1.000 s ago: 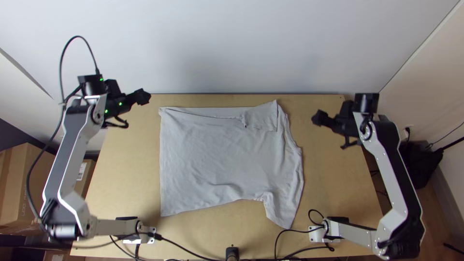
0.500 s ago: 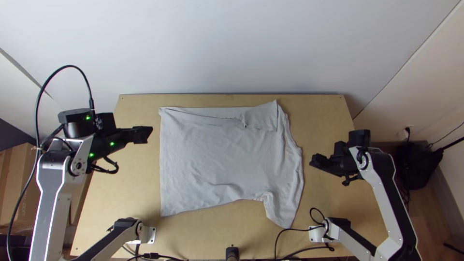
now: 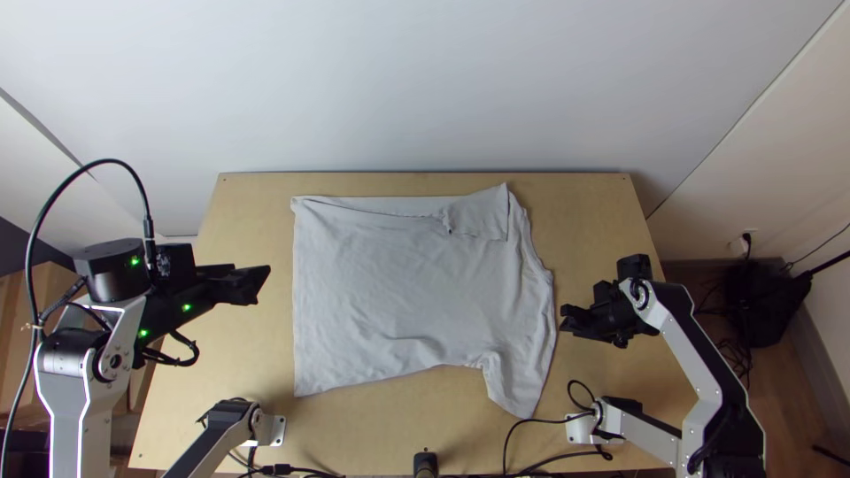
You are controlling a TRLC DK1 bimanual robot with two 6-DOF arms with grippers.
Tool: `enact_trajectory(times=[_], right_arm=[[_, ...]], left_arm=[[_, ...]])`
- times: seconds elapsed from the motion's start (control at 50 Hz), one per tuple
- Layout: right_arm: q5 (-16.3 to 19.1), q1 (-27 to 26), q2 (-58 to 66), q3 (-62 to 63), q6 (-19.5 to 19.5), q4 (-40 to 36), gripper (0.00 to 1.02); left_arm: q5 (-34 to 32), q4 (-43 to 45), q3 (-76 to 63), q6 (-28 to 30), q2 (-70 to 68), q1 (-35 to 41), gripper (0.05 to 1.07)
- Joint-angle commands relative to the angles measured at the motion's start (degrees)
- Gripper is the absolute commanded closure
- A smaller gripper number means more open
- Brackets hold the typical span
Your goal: Fold the t-shirt
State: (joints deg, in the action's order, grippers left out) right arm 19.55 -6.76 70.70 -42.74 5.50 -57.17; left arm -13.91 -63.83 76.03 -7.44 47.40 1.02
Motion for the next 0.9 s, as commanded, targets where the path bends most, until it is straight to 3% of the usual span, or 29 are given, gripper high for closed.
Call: enact_trajectory(times=[0.0, 0.3, 0.5, 0.52, 0.6, 0.7, 0.74, 0.88], right_arm=[[0.4, 0.26, 2.6, 1.96, -1.28, 1.53, 0.53], [0.49, 3.16, 5.68, 3.98, -1.45, 5.14, 0.53], [0.58, 7.73, 7.35, 5.04, 0.74, 7.86, 0.54], [0.49, 8.17, 7.35, 5.21, 0.92, 8.12, 0.57], [0.49, 9.67, 7.35, 6.09, 1.45, 10.23, 0.86], [0.4, 10.63, 7.35, 6.44, 1.45, 10.23, 0.89], [0.4, 10.63, 7.17, 6.27, 1.36, 10.15, 1.0], [0.4, 10.54, 5.5, 6.09, 1.01, 9.27, 1.0]], left_arm=[[0.11, -1.12, -2.64, -0.29, -1.78, 0.65, 0.11], [0.2, -2.44, -4.57, -0.2, -3.36, 0.74, 0.11], [0.2, -4.37, -8.35, 0.67, -5.82, 1.53, 0.11], [0.2, -5.25, -8.79, 1.29, -5.91, 1.88, 0.11], [0.29, -10.26, -10.99, 4.98, -6.09, 3.55, 0.11], [4.16, -16.15, -15.91, 10.61, -6.35, 5.75, 0.11], [5.83, -17.73, -17.85, 12.36, -6.35, 6.89, 0.11], [13.3, -19.58, -25.14, 18.52, -7.67, 10.23, 0.11]])
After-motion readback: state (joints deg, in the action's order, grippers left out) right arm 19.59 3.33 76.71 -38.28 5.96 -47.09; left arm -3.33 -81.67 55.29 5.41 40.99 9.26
